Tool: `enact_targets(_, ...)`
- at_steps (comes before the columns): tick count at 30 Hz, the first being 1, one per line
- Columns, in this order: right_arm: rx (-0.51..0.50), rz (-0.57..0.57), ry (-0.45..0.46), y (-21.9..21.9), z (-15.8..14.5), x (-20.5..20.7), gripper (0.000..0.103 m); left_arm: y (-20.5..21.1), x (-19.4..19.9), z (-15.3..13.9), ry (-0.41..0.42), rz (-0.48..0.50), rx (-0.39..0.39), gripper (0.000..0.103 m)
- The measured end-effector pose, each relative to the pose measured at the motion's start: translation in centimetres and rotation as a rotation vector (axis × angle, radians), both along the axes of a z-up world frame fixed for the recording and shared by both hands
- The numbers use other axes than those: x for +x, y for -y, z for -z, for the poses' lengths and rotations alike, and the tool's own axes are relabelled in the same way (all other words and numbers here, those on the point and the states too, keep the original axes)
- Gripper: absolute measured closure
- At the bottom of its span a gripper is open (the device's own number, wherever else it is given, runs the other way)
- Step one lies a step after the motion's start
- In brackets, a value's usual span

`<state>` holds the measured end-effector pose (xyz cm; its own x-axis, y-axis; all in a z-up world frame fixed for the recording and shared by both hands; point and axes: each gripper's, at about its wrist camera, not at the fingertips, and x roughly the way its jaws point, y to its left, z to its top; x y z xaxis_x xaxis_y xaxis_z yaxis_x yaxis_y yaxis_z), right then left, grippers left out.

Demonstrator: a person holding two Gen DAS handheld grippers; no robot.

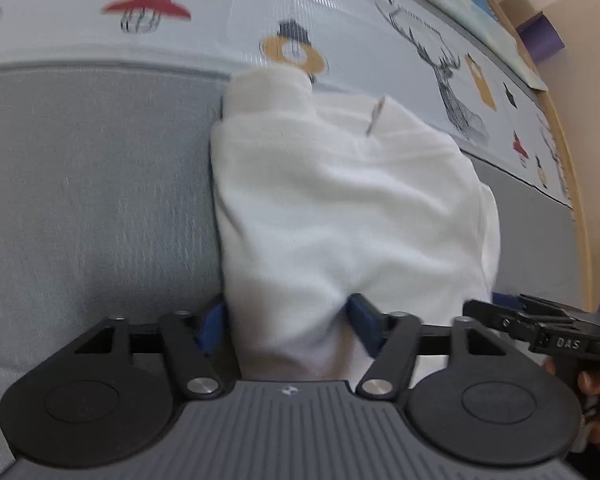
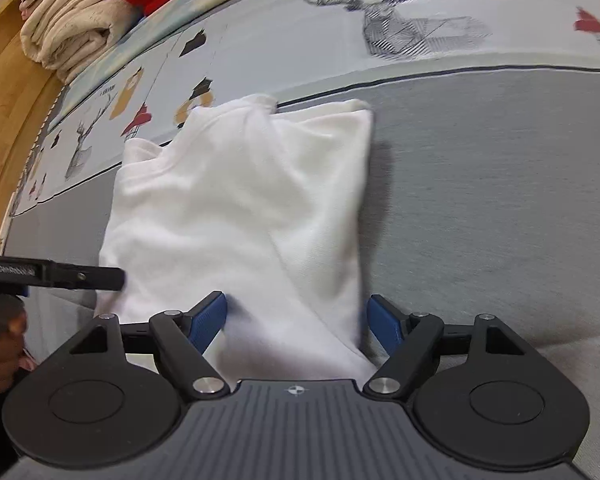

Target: Fold small clothes

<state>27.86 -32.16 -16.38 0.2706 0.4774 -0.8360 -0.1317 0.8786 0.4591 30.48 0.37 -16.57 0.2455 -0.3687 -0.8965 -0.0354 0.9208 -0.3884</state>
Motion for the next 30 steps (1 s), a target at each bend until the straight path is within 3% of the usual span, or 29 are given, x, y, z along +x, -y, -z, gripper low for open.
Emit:
enact_targets(3, 0.027, -0.002, -0.002, -0.4, -0.1, 0.5, 0.045, -0.1, 0.8, -0.3, 0.069, 0.003, 0.016, 0.059)
enact_targets(6, 0.054, 0.012, 0.026, -0.9, -0.5, 1.2, 0.059, -0.2, 1.3, -2.5, 0.189, 0.003, 0.064, 0.060)
enact_targets(7, 0.061, 0.021, 0.054, -1.1, -0.9, 1.4, 0.069, -0.6, 1.4, -3.2, 0.224, -0.010, 0.074, 0.060)
enact_targets(9, 0.092, 0.042, 0.126, -1.5, -2.0, 1.7, 0.077, -1.4, 1.9, -4.0, 0.262, -0.047, 0.103, 0.058)
enact_targets(12, 0.102, 0.066, 0.214, -2.2, -3.1, 2.0, 0.075, -2.7, 2.2, -4.3, 0.263, -0.119, 0.188, 0.053)
enact_targets(15, 0.071, 0.071, 0.167, -2.6, -2.4, 2.5, 0.075, -4.4, 1.5, -5.5, 0.278, -0.153, 0.168, 0.053)
enact_targets(19, 0.099, 0.048, 0.163, -2.2, -2.7, 2.2, 0.069, -3.2, 0.2, -6.6, 0.321, -0.033, 0.124, 0.055)
enact_targets(20, 0.089, 0.028, 0.163, -2.4, -2.6, 2.2, 0.067, -2.5, 0.1, -5.7, 0.280, 0.033, 0.142, 0.056)
enact_targets(22, -0.030, -0.021, 0.151, -3.2, -1.8, 2.1, 0.066, -1.3, -0.3, -3.1, 0.167, 0.130, 0.267, 0.055)
enact_targets(23, -0.081, -0.029, 0.139, -3.6, -1.4, 2.0, 0.065, -1.1, -0.5, -2.8, 0.179, 0.133, 0.300, 0.049)
enact_targets(24, -0.092, -0.023, 0.136, -3.5, -1.3, 1.9, 0.062, -1.2, -0.8, -3.3, 0.195, 0.120, 0.297, 0.050)
enact_targets(27, -0.008, 0.026, 0.183, -2.6, -2.8, 1.4, 0.061, -1.8, -1.8, -5.3, 0.267, 0.106, 0.278, 0.051)
enact_targets(28, 0.011, 0.028, 0.190, -2.4, -3.1, 1.2, 0.061, -1.9, -2.1, -5.2, 0.268, 0.115, 0.283, 0.051)
enact_targets(30, -0.045, -0.010, 0.148, -2.9, -2.4, 1.1, 0.062, -1.6, -2.3, -3.3, 0.186, 0.143, 0.337, 0.050)
